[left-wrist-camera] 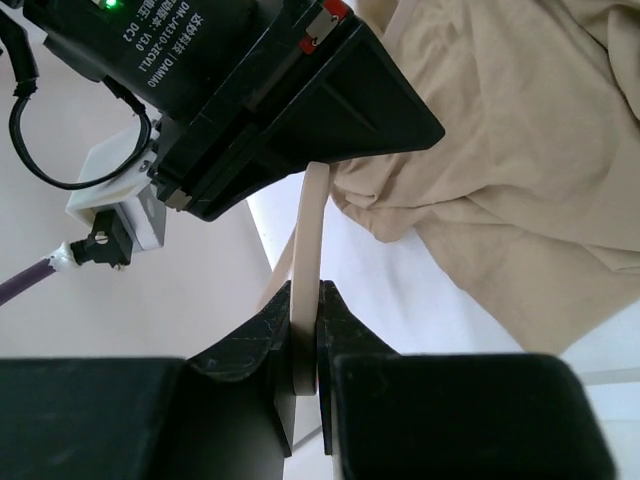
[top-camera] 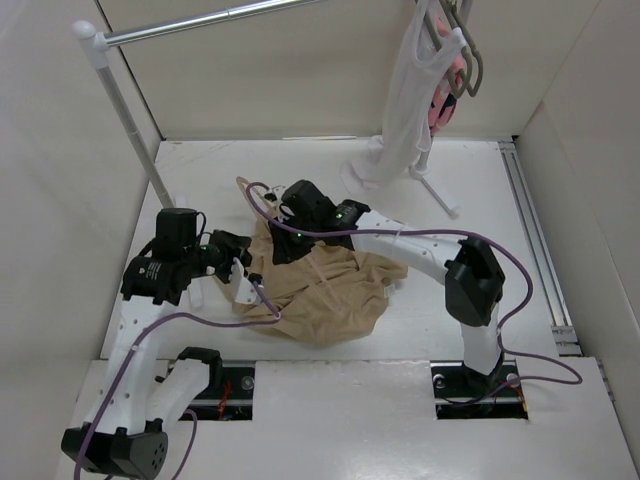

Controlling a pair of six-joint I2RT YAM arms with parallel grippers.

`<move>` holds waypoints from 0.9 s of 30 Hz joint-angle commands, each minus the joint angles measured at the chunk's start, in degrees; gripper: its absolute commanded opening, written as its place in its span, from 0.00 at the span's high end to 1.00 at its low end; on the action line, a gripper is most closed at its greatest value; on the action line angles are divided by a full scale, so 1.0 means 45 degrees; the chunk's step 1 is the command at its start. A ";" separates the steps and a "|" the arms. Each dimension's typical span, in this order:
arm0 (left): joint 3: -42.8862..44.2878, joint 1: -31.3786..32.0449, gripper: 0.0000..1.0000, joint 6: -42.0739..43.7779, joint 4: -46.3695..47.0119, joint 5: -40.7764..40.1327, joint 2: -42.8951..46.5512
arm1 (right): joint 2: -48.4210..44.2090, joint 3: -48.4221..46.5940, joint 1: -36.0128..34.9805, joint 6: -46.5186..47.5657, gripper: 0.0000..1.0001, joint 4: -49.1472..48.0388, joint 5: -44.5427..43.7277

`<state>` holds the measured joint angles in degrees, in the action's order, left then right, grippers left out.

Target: Place the t-shirt on the hanger

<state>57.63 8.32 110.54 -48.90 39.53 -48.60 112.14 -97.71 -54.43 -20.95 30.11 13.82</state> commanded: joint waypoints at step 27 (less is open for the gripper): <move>0.1628 0.0085 1.00 -0.0012 -0.1144 0.0728 -0.0411 | -0.4240 0.3828 -0.0853 0.6335 0.30 -0.4562 -0.1842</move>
<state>62.30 8.56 111.70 -53.04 40.23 -50.76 90.67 -75.59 -57.89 5.02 12.97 6.20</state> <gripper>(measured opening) 0.061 0.722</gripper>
